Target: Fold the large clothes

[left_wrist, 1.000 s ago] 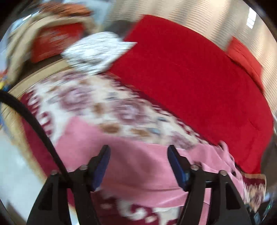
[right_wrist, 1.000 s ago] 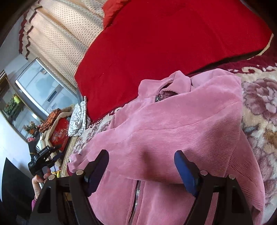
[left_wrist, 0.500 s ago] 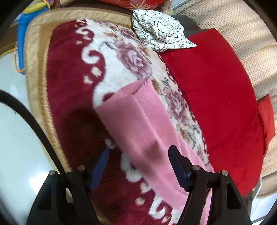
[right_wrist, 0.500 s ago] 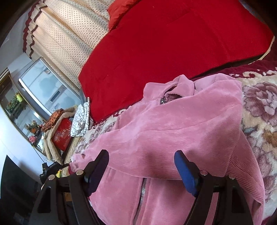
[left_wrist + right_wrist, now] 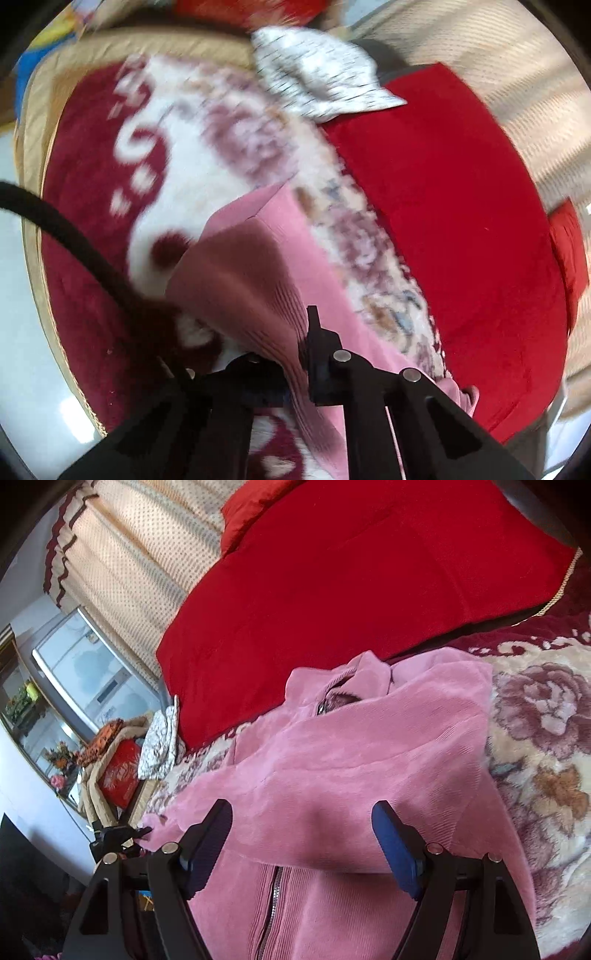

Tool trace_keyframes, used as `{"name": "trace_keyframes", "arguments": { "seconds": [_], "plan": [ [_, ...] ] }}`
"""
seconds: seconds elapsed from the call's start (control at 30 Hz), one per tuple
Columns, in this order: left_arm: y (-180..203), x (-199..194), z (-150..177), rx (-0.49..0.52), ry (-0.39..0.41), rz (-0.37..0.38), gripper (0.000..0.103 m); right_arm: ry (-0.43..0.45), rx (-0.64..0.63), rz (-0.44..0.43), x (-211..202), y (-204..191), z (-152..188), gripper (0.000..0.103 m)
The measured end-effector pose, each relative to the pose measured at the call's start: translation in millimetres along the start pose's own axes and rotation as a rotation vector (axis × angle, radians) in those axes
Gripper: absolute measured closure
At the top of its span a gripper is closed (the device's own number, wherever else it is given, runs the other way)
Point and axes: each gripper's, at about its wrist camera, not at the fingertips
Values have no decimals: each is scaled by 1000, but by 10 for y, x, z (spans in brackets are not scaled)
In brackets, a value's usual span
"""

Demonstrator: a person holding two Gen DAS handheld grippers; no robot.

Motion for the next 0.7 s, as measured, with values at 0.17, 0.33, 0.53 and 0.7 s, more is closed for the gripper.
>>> {"name": "trace_keyframes", "arguments": {
  "seconds": [0.17, 0.33, 0.53, 0.7],
  "plan": [
    [797, -369, -25, 181, 32, 115, 98, 50, 38, 1, -144, 78, -65, 23],
    [1916, -754, 273, 443, 33, 219, 98, 100, 89, -6, -323, 202, -125, 23],
    [3138, -941, 1088, 706, -54, 366, 98, 174, 181, -21, -599, 454, -209, 23],
    [3718, -873, 1937, 852, -176, 443, 98, 232, 227, -17, -806, 619, -279, 22]
  ]
}}
Point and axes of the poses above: each gripper's, at about its wrist camera, not at the fingertips, and x roughly the way its jaws point, y to its right, z to its underside, and after that the axes turned 4 degrees about z, right-handed
